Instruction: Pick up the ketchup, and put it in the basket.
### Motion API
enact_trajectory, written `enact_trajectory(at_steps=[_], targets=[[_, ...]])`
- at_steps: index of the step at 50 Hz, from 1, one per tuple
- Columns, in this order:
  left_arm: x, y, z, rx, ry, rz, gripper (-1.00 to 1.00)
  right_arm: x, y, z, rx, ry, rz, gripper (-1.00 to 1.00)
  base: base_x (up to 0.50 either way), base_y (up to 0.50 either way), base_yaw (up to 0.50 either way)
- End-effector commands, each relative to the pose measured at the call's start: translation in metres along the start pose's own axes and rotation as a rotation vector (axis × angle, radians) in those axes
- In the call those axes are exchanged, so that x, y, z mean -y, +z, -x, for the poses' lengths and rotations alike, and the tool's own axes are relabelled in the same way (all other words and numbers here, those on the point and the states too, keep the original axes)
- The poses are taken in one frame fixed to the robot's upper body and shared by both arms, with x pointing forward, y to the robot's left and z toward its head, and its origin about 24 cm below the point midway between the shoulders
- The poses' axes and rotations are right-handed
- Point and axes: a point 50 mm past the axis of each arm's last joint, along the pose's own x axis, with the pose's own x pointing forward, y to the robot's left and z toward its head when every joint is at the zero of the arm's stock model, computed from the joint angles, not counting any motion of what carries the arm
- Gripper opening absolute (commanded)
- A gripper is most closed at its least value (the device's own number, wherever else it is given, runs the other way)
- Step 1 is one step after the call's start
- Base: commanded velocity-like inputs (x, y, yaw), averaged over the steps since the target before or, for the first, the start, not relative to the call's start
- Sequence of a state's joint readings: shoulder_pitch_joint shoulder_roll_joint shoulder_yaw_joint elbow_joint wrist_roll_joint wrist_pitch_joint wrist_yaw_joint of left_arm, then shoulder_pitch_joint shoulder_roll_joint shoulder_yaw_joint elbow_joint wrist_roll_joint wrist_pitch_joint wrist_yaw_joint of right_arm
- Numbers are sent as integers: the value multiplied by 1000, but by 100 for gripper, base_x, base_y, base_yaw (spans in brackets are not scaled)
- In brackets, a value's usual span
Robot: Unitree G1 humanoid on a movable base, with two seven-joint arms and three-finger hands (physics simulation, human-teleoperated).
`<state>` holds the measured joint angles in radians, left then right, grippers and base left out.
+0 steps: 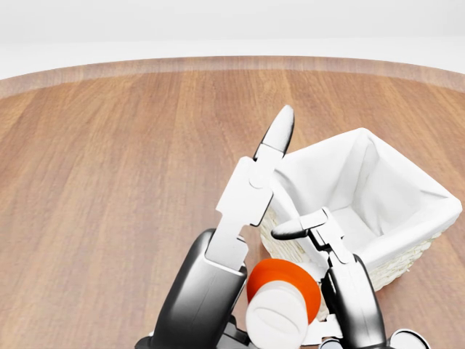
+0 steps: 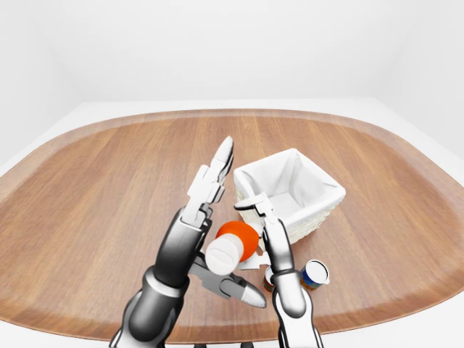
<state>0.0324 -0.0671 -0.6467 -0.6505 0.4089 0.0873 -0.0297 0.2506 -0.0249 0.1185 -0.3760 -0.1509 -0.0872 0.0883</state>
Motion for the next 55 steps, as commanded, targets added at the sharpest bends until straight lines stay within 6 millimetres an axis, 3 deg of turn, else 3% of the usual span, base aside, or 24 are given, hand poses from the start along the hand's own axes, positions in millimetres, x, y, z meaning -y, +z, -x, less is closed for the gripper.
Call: enact_trajectory(at_steps=[1, 13, 23, 31, 40, 46, 55], targets=[[-5, -1, 0, -2, 12, -8, 100, 1, -2, -1, -6, -19, -27, -100, 0, 0, 0], [-16, -6, 3, -28, 41, -36, 100, 0, -6, -3, -10, 13, -88, -100, 0, 0, 0], [-61, 0, 20, -40, 142, -142, 100, 4, -13, -8, -29, -2, -111, -100, 0, 0, 0], [-102, -13, 48, -175, 240, -208, 100, 5, -13, -9, -29, -1, -119, -100, 0, 0, 0], [-143, -5, 71, -211, 359, -285, 100, 6, -15, -9, -36, -5, -112, -100, 0, 0, 0], [-156, -16, 81, -262, 422, -251, 100, 4, -17, -9, -46, 0, -105, -100, 0, 0, 0], [-160, -30, 87, -320, 443, -229, 100, 4, -17, -10, -45, 0, -100, -100, 0, 0, 0]])
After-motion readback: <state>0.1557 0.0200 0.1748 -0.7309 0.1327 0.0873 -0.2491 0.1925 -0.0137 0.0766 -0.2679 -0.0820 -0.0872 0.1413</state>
